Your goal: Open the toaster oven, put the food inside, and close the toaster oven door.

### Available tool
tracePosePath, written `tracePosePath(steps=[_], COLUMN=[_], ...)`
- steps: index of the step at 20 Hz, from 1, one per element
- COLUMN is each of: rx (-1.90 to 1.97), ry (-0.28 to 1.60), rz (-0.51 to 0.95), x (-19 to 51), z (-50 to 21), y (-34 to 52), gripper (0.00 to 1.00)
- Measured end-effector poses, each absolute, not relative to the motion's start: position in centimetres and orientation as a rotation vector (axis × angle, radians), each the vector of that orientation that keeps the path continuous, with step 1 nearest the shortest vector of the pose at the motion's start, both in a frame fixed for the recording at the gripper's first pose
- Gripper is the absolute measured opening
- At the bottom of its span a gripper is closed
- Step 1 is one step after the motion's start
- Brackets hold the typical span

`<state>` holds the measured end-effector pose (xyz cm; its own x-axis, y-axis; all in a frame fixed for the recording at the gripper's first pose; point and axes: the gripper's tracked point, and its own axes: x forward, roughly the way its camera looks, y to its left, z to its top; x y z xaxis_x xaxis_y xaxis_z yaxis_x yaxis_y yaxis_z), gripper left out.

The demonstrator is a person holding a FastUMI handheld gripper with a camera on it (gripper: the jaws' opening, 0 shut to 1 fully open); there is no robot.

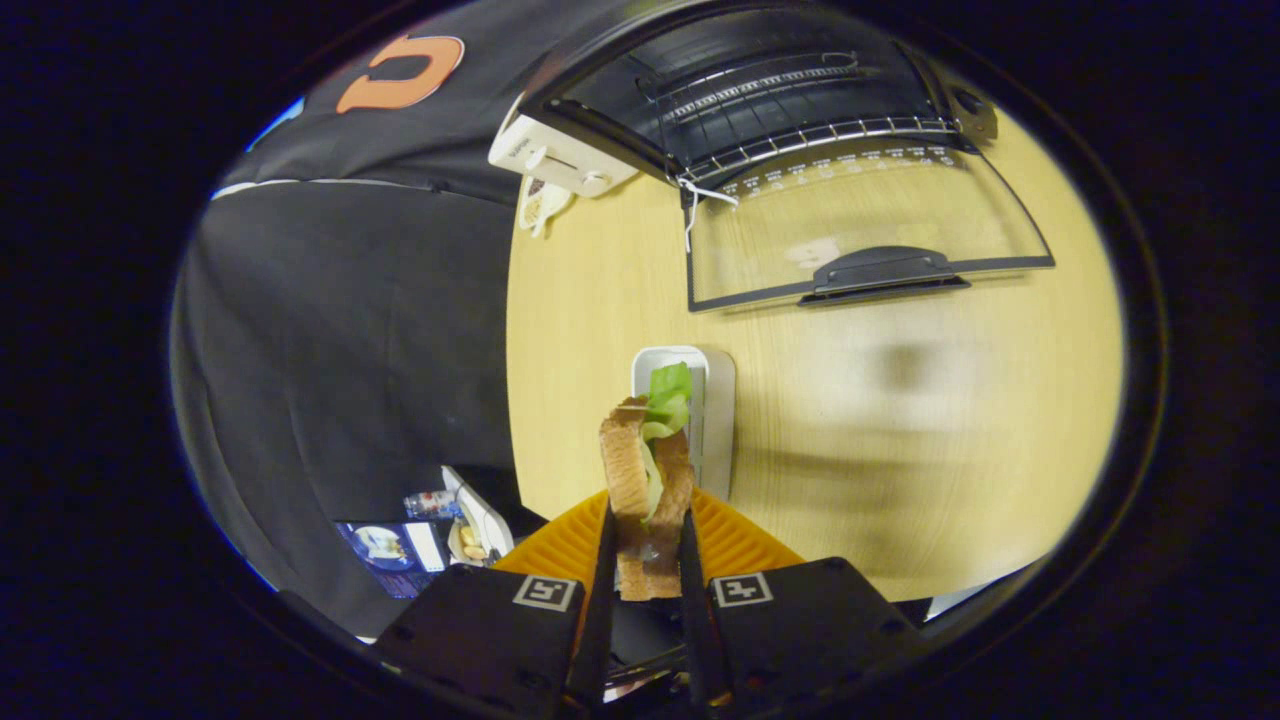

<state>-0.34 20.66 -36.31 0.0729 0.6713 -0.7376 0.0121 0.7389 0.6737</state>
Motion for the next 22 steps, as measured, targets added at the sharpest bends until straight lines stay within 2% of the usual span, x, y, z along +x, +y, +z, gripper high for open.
tracePosePath(steps=[5,10,22], rx=[0.699,0.77,1.13], ry=[1.278,1.088,0.855], rz=[0.59,0.521,0.249], x=[1.6,6.3,14.7], z=[-29.8,-27.5,-33.5], y=[18.5,14.6,10.9], gripper=[0.36,0.36,0.35])
